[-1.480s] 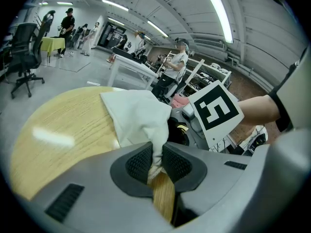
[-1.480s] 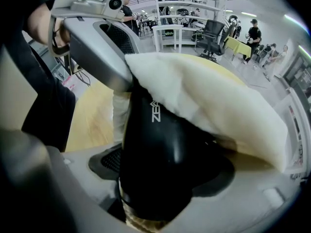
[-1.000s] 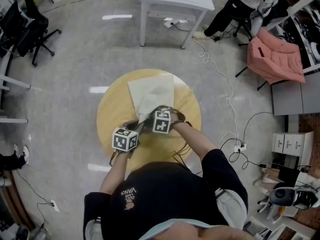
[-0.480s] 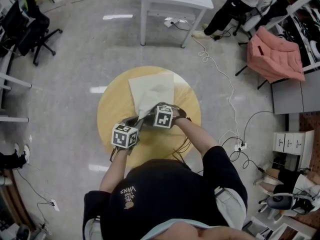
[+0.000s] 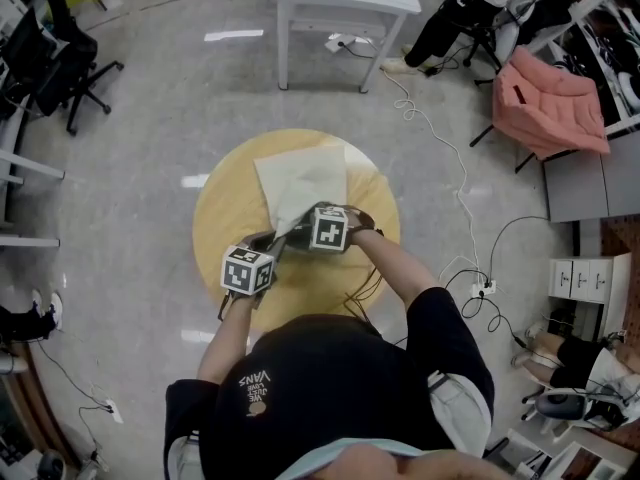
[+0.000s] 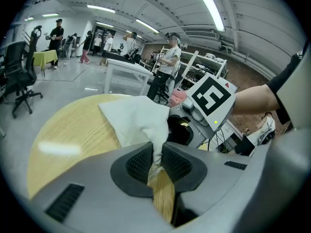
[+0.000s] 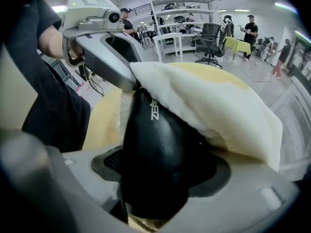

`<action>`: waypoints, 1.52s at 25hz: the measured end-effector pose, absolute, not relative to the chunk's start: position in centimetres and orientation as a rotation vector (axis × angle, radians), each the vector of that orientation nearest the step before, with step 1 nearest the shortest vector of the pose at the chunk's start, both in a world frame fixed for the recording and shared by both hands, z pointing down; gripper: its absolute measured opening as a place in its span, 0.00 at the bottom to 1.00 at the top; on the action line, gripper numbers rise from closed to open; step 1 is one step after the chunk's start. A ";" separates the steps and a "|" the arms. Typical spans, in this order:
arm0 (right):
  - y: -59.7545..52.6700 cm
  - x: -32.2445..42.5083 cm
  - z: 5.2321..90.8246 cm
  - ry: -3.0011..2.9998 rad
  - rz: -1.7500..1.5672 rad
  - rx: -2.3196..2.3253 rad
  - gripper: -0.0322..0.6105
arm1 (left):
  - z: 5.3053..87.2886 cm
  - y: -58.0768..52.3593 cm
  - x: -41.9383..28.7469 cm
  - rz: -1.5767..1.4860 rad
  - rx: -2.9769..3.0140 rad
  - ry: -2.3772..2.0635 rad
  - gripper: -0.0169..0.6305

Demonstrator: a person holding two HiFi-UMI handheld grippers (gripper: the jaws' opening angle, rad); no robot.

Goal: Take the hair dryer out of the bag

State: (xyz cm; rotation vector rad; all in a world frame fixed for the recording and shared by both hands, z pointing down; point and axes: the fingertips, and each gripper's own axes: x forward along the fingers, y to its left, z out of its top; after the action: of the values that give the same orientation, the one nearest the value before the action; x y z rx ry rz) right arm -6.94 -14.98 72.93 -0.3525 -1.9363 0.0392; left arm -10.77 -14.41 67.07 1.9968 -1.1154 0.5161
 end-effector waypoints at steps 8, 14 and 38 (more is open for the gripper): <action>-13.7 -6.4 71.8 -1.978 0.098 -0.364 0.60 | 67.6 -14.3 -10.9 0.558 1.988 -1.127 0.11; -12.0 -5.5 71.1 -1.992 0.188 -0.345 0.60 | 68.0 -14.2 -11.1 0.571 1.984 -1.132 0.11; -5.0 -4.2 67.3 -2.088 0.323 -0.328 0.60 | 68.4 -14.7 -10.2 0.574 2.002 -1.115 0.11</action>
State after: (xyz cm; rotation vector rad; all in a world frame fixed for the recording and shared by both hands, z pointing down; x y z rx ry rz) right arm -4.18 -5.03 67.33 -0.3285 -2.0878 0.3231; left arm -10.23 -14.74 68.44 2.0021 -1.1151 0.5743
